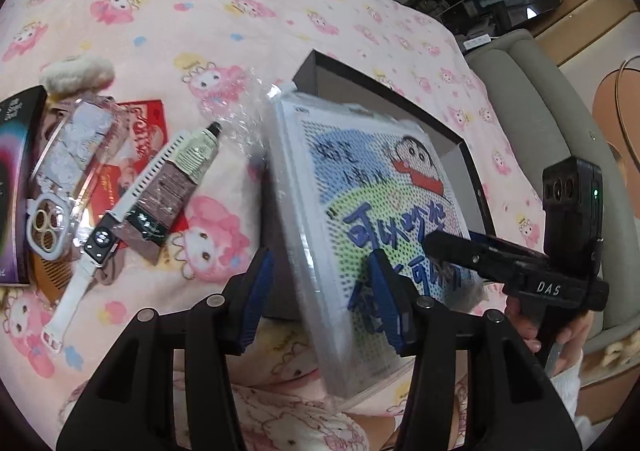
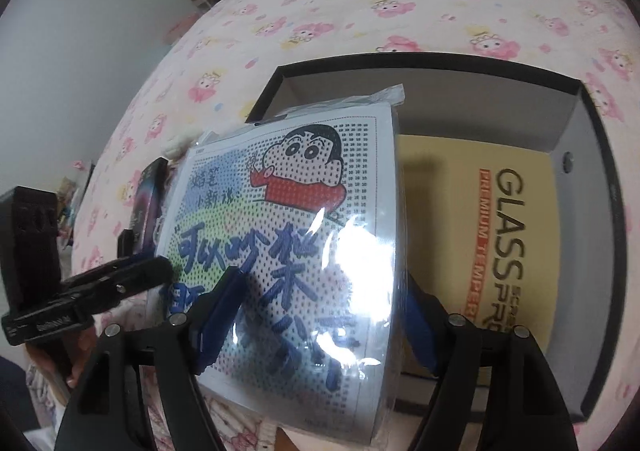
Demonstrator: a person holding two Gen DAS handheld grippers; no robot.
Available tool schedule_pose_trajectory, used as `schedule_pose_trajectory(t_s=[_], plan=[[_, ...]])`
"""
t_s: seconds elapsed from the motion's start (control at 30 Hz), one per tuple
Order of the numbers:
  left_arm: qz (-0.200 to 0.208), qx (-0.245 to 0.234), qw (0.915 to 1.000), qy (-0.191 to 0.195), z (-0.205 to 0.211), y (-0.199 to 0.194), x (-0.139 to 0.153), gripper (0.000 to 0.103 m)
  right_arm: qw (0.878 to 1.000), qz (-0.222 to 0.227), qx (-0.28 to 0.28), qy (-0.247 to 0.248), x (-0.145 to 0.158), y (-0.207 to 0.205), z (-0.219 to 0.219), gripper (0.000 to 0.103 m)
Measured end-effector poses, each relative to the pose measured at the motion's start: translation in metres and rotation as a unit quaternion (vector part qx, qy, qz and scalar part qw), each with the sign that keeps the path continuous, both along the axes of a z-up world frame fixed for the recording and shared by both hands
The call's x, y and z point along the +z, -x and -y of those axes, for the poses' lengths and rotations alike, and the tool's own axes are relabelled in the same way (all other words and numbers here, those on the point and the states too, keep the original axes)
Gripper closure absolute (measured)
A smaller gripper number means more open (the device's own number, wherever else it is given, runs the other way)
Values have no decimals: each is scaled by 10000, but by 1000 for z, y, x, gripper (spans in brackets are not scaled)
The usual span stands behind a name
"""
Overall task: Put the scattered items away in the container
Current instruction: 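Lift the bead-art kit and carry it toward the open black box, then lower the bead-art kit upright into the black box and release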
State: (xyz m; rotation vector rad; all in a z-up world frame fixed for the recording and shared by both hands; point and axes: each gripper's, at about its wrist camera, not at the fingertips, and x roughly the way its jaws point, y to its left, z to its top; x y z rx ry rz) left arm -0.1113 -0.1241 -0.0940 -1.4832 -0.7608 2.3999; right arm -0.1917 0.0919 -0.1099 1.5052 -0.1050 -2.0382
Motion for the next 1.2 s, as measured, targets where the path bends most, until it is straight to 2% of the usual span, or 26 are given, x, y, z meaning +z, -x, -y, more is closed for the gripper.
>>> schedule_pose_trajectory(t_s=[0.07,0.1,0.23,0.37,0.53,0.7,0.87,1.0,1.13,1.2], plan=[[-42,42,9997,241,-8,0,5,55,10000,-16,4,81,1,-1,-2,41],[-77,50,9993,364,-11,-1,9,55,9999,-23,-10,117,3,-3,-4,42],[-260,-109,9979,577,-24,0,30,57,9996,-161,-21,221,17,-9,-16,44],[-483,-300,9957,736,-44,13,50,57,9984,-555,-62,126,43,-12,-31,44],[-573,-507,9928,923,-80,44,50,56,9962,-800,-310,-142,48,-4,-58,43],[-46,-728,9943,781,-110,79,19,54,9940,-713,-787,-261,24,3,-88,43],[256,-799,9930,826,-124,95,-1,53,9935,-441,-993,-330,4,18,-100,43],[482,-852,9894,1074,-131,98,-10,52,9940,-367,-893,-505,-8,22,-95,43],[687,-942,9843,1325,-139,98,-22,52,9923,-509,-720,-870,-10,21,-90,43],[805,-952,9835,1314,-141,97,-28,52,9902,-588,-669,-1074,-11,19,-85,42]])
